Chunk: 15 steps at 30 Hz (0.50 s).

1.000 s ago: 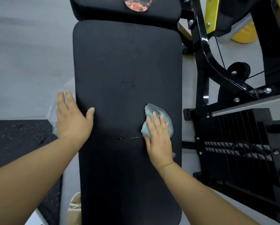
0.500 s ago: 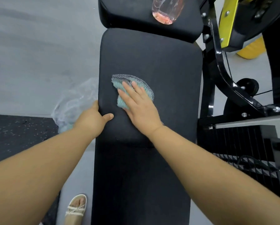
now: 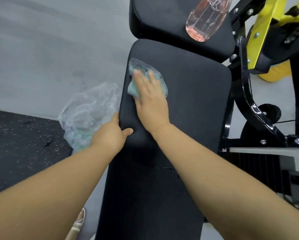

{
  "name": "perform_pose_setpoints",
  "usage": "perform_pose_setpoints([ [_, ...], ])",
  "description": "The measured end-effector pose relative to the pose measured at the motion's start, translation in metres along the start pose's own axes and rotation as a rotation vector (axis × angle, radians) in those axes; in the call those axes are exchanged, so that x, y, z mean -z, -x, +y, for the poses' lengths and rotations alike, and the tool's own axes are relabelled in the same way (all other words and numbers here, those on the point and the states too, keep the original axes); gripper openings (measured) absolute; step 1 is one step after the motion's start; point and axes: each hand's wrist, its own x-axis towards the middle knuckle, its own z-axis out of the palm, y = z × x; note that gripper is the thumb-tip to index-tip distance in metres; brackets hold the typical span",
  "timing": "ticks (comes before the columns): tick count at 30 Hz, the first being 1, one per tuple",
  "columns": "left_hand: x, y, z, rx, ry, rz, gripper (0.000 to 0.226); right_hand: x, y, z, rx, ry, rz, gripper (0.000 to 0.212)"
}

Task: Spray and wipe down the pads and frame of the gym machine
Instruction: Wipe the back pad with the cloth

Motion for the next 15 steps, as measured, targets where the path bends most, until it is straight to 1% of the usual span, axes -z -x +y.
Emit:
perform_pose_setpoints([
  [2,-0.001,-0.002,-0.003,0.007,0.017,-0.002,0.066,0.009,0.023,0.011,0.206,0.045,-0.134,0.057],
  [3,-0.002,-0.003,-0.004,0.008,0.026,-0.005,0.067,0.015,0.028,0.023,0.247,0.081,-0.171,0.058],
  [4,-0.003,-0.003,-0.002,0.010,0.026,-0.013,0.067,0.021,0.028,0.034,0.224,0.096,-0.179,0.058],
  [5,-0.003,-0.003,-0.005,0.011,0.026,-0.011,0.067,0.023,0.023,0.037,0.155,0.081,-0.173,0.056],
  [8,-0.003,-0.004,-0.007,-0.005,0.013,-0.008,0.066,0.020,-0.018,0.021,-0.177,0.011,-0.106,0.047],
  [10,-0.002,-0.002,-0.008,-0.025,0.056,-0.030,0.063,0.010,-0.051,-0.001,-0.257,0.029,-0.053,0.045],
  [12,-0.001,0.006,-0.018,-0.040,0.186,-0.053,0.058,-0.004,-0.070,-0.019,-0.221,0.105,-0.071,0.044],
  [13,0.000,0.010,-0.023,-0.021,0.314,-0.046,0.054,-0.010,-0.073,-0.022,-0.178,0.138,-0.088,0.040],
  [15,0.000,0.021,-0.035,0.097,0.645,-0.010,0.050,-0.020,-0.063,-0.028,-0.043,0.169,-0.114,0.030],
])
